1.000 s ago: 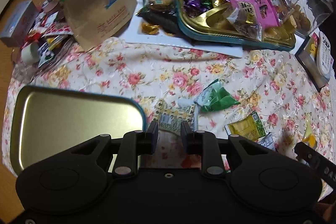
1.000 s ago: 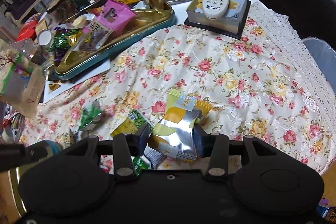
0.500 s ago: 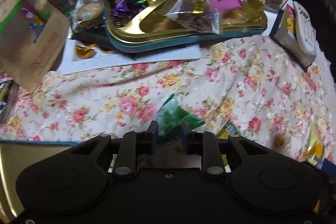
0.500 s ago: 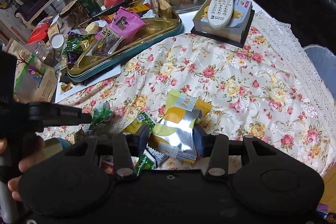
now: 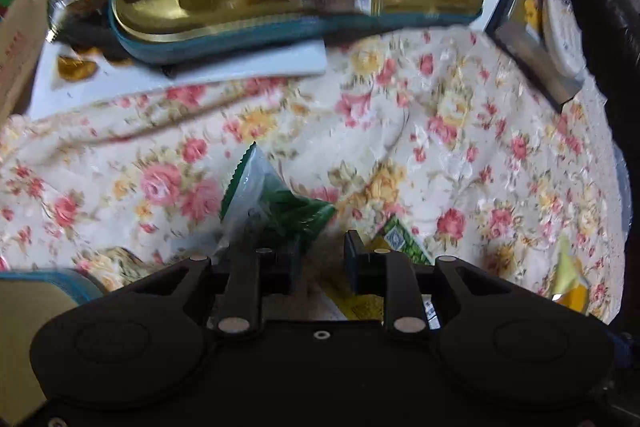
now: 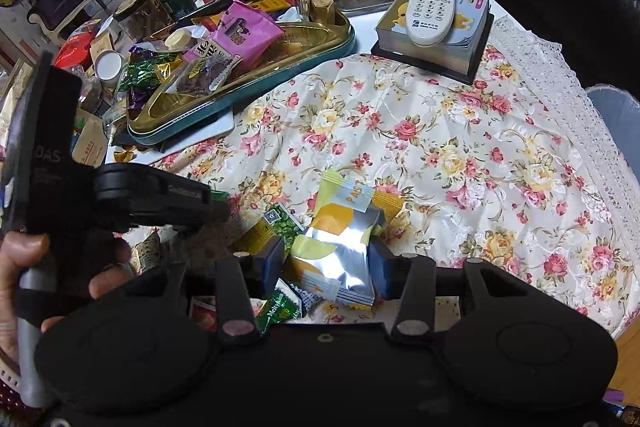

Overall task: Organize snacks
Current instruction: 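Grasp the green-and-white packet with the left gripper while the right gripper holds the silver packet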

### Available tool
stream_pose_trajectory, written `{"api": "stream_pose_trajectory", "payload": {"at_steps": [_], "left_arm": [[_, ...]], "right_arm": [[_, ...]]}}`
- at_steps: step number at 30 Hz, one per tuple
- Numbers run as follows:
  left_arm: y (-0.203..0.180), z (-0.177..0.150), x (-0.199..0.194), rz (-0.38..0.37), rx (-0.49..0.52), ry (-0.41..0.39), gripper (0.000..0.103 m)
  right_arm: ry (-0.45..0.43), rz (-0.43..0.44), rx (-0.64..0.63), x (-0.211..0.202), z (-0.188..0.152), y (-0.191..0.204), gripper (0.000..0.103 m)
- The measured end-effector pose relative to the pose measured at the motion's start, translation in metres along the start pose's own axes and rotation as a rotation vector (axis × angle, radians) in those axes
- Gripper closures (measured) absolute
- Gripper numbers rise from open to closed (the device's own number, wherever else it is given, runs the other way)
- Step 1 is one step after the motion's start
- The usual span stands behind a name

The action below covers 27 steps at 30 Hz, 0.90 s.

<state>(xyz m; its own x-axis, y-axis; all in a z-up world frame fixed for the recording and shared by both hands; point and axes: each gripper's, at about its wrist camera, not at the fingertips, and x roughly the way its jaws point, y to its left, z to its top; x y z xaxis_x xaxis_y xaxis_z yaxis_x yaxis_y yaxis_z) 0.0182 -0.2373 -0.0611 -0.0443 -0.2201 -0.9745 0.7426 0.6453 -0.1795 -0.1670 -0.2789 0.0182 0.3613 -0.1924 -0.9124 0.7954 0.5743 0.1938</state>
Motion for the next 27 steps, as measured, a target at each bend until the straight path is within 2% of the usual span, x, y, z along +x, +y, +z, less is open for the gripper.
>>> {"api": "stream_pose_trajectory", "payload": {"at_steps": [5,6,7,9,12,16,20,24,27], "left_arm": [[-0.012,0.000,0.004,0.042,0.037,-0.017,0.066],[-0.012,0.001,0.005,0.036,0.027,-0.024,0.069],[-0.011,0.002,0.004,0.028,0.016,-0.029,0.082],[-0.005,0.005,0.002,0.003,-0.017,-0.030,0.095],[0.004,0.008,-0.006,-0.023,-0.077,-0.047,0.099],[0.009,0.010,-0.023,-0.022,-0.107,-0.087,0.100],[0.014,0.009,-0.045,-0.051,-0.151,-0.108,0.100],[0.015,0.001,-0.057,0.004,-0.125,-0.134,0.099],[0.011,-0.003,-0.052,0.049,-0.067,-0.151,0.092]], "right_arm": [[-0.001,0.002,0.013,-0.001,0.001,-0.004,0.056],[-0.005,0.001,0.014,-0.001,0.001,-0.005,0.056],[-0.008,-0.003,0.016,-0.002,0.002,-0.006,0.056],[-0.016,-0.003,0.027,-0.004,0.003,-0.008,0.056],[-0.027,0.001,0.040,-0.007,0.006,-0.011,0.056],[-0.042,0.001,0.056,-0.011,0.009,-0.015,0.056],[-0.049,0.003,0.060,-0.014,0.010,-0.016,0.056],[-0.053,0.008,0.056,-0.016,0.010,-0.014,0.056],[-0.054,0.005,0.055,-0.016,0.009,-0.012,0.056]]}}
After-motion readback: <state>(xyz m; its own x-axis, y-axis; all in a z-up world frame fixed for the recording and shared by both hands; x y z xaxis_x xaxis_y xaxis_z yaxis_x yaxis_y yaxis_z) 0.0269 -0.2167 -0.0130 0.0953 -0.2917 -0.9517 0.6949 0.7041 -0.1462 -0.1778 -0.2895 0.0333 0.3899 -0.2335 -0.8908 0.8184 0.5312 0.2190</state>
